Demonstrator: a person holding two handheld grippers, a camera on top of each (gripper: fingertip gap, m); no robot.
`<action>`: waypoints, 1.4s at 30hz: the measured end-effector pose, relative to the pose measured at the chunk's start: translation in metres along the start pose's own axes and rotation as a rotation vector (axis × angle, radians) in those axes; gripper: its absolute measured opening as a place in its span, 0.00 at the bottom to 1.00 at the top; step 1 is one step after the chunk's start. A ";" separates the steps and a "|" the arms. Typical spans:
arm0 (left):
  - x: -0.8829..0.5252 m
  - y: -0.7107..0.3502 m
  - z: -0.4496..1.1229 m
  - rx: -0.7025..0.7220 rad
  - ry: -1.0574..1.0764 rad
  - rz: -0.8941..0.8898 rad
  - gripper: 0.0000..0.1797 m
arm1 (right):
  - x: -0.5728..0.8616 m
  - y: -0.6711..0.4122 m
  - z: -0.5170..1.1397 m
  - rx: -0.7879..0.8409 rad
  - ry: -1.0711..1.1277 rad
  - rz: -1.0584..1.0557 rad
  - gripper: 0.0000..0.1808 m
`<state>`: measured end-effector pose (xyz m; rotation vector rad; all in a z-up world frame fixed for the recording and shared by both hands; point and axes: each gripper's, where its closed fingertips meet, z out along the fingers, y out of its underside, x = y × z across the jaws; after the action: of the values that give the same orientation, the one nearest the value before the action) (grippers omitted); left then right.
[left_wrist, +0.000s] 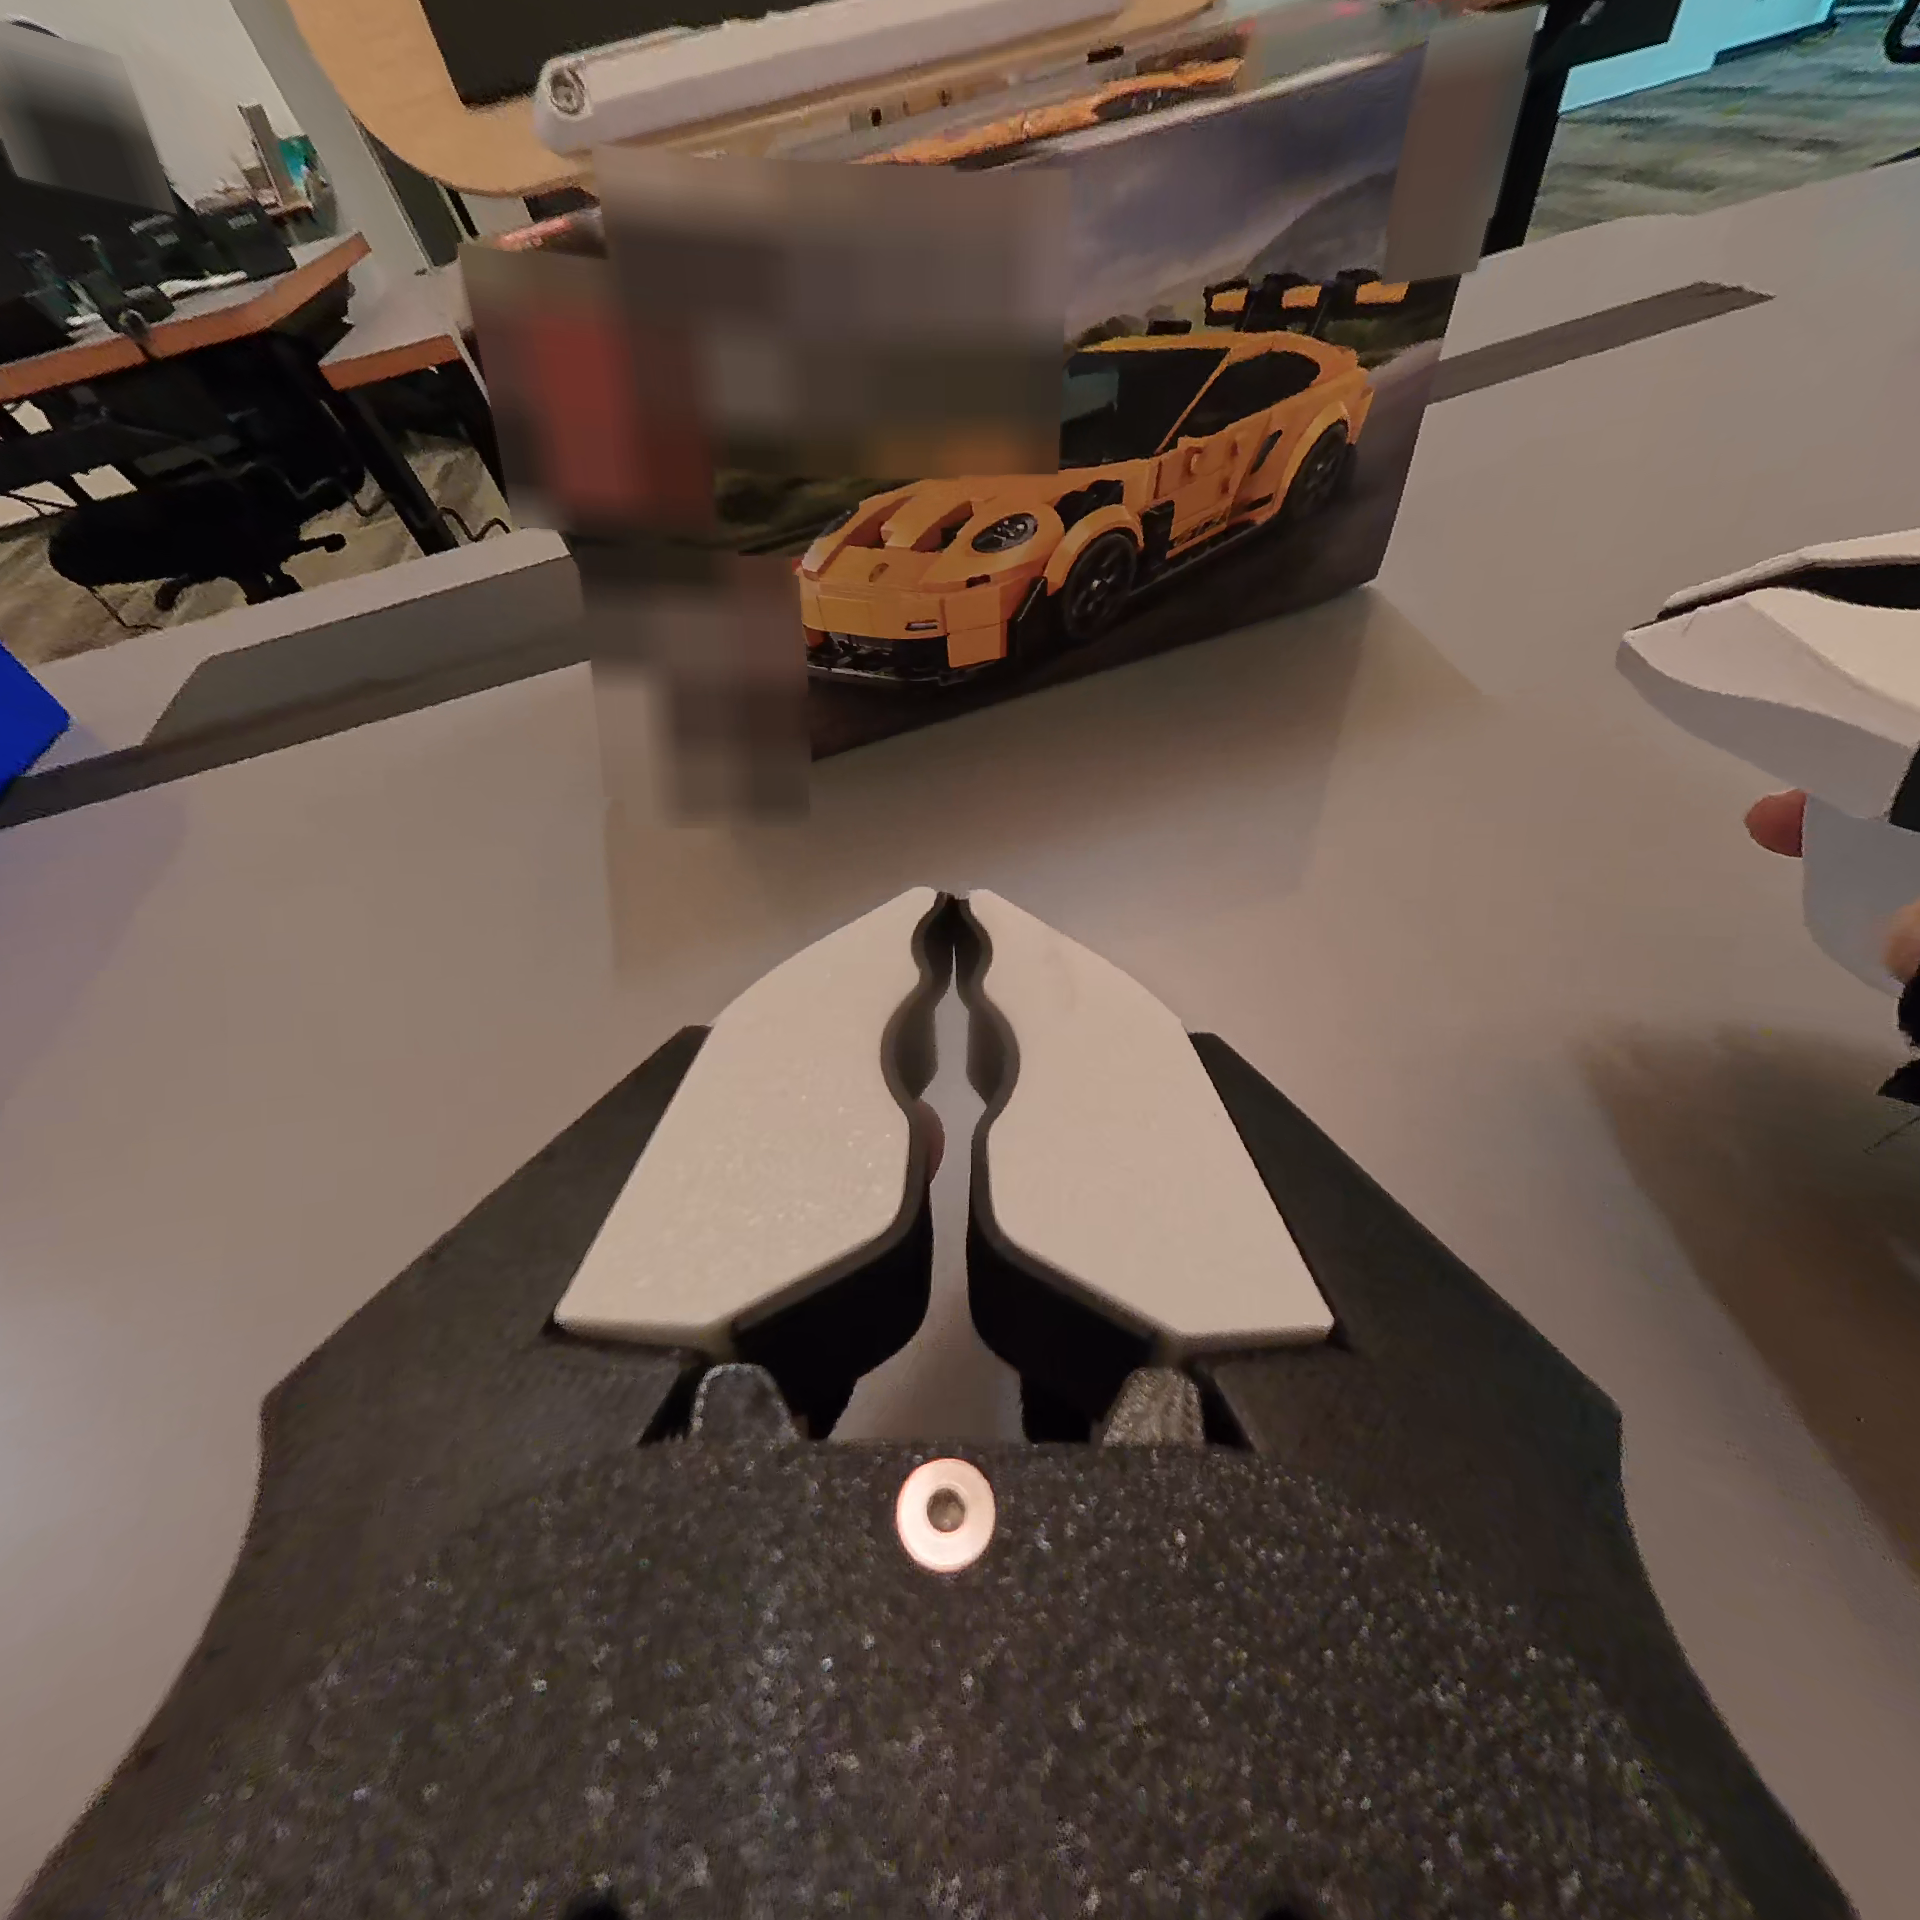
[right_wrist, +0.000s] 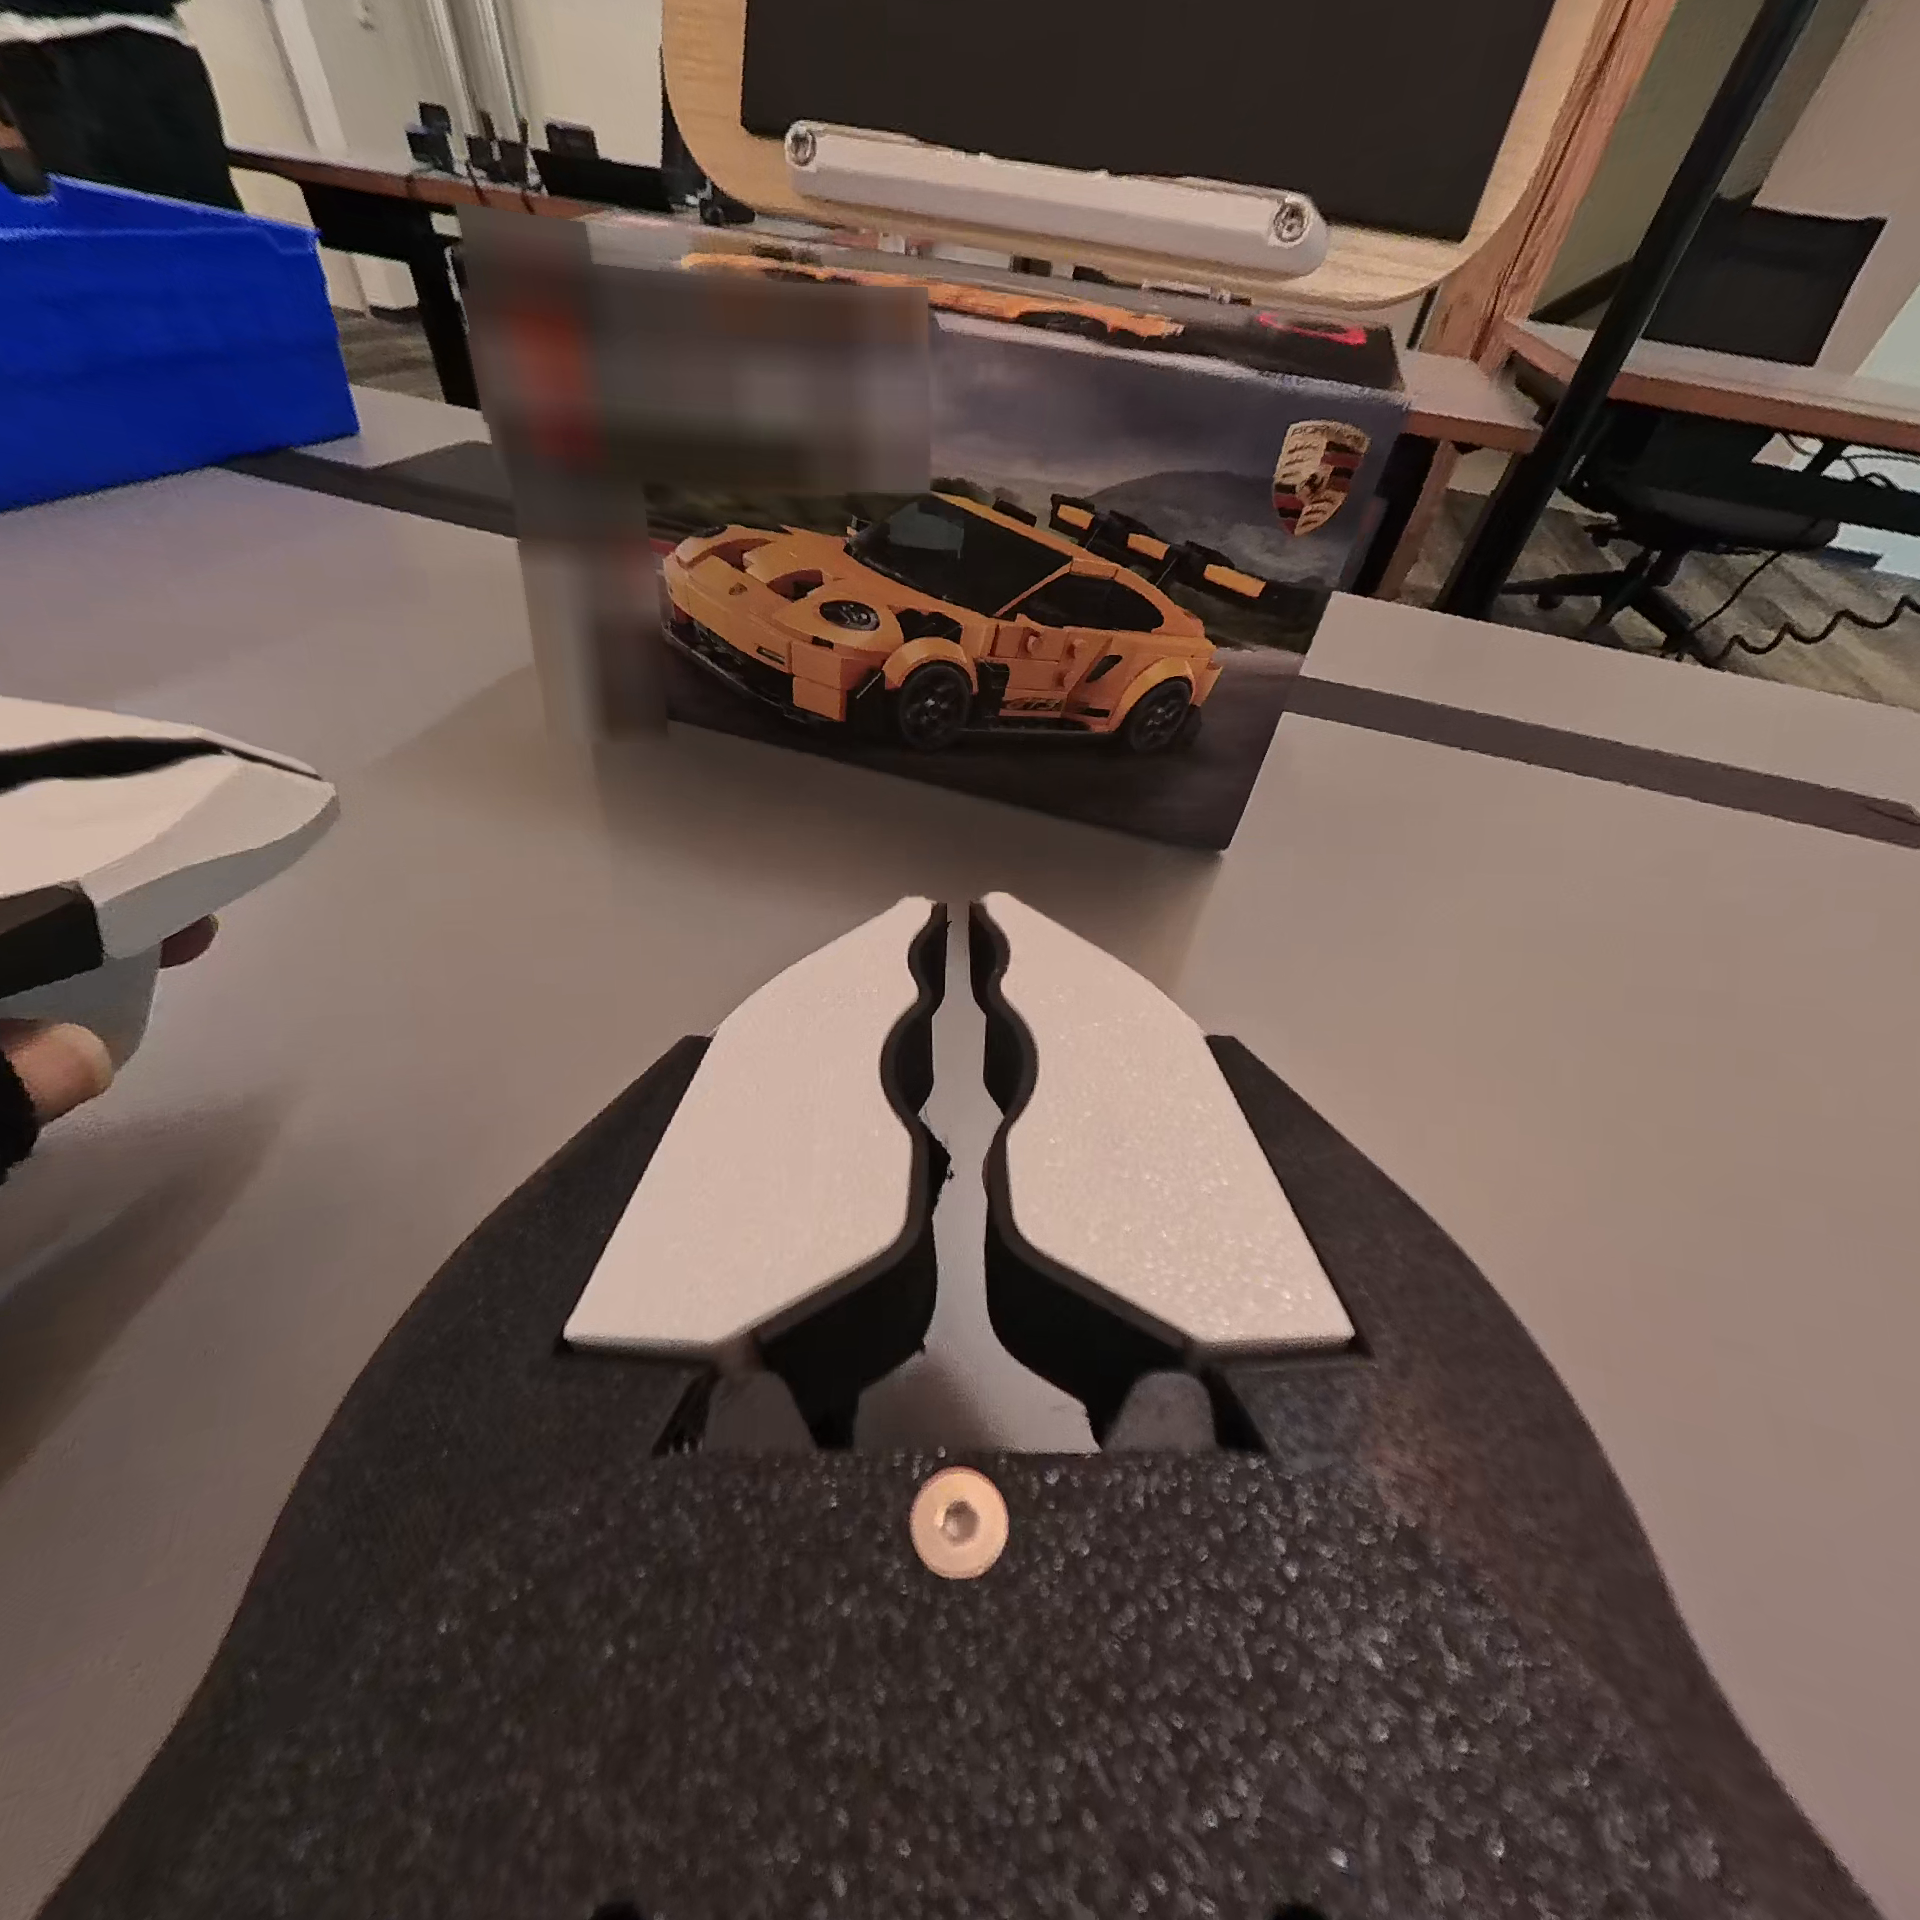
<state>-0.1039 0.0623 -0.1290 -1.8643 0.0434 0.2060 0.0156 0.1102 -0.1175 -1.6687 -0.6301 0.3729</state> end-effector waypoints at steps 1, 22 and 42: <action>0.000 -0.002 -0.001 0.010 -0.005 0.004 0.00 | 0.001 -0.003 -0.001 0.017 0.005 0.002 0.02; 0.001 -0.015 -0.004 0.093 -0.018 0.018 0.00 | -0.001 -0.010 -0.002 0.065 0.004 0.007 0.01; 0.005 -0.017 -0.005 0.105 -0.003 0.039 0.00 | -0.002 -0.010 -0.003 0.063 0.000 0.007 0.01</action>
<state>-0.0965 0.0625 -0.1126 -1.7598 0.0868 0.2296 0.0142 0.1074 -0.1072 -1.6115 -0.6071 0.3938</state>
